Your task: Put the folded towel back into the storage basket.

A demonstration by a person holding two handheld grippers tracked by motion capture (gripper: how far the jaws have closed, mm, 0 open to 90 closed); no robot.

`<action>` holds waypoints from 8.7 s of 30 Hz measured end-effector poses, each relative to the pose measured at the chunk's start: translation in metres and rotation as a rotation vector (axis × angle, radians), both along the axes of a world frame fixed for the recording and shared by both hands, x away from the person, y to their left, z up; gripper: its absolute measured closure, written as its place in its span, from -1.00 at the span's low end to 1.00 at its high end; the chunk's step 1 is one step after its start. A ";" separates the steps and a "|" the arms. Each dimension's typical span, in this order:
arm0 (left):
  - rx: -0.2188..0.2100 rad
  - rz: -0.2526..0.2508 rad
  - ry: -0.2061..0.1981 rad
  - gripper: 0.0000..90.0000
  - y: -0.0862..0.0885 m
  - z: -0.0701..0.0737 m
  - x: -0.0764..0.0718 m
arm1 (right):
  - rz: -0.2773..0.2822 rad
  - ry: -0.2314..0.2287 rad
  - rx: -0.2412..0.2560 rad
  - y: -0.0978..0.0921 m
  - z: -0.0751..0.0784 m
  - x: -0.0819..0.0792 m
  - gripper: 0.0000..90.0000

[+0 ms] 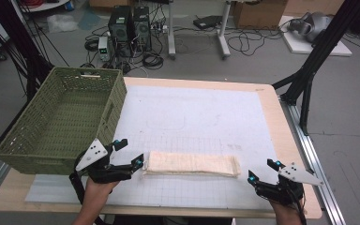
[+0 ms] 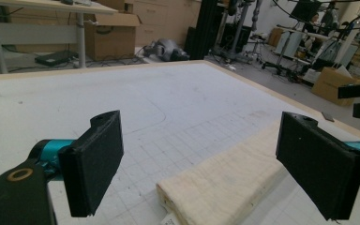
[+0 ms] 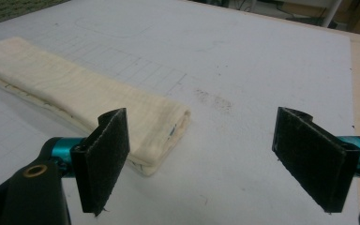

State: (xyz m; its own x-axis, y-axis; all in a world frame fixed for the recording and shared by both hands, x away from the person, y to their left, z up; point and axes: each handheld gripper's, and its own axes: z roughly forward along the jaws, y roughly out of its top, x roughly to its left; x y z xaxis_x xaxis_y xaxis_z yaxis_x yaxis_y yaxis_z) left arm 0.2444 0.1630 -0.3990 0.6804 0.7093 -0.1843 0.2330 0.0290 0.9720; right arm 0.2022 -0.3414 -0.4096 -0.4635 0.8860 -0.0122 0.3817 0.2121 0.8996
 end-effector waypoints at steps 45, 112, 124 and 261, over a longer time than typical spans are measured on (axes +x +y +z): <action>0.125 -0.008 0.198 -0.46 -0.029 -0.018 0.029 | 0.020 0.019 -0.011 0.008 -0.003 0.001 -0.60; 0.355 -0.072 0.317 0.79 -0.053 -0.047 0.028 | 0.002 0.143 -0.044 0.036 -0.028 0.034 -0.38; 0.348 -0.071 0.316 0.79 -0.051 -0.047 0.029 | 0.016 0.176 -0.030 0.045 -0.040 0.040 -0.21; 0.208 0.024 -0.007 0.83 0.026 0.037 -0.027 | 0.347 -0.074 0.043 0.102 0.055 0.121 0.85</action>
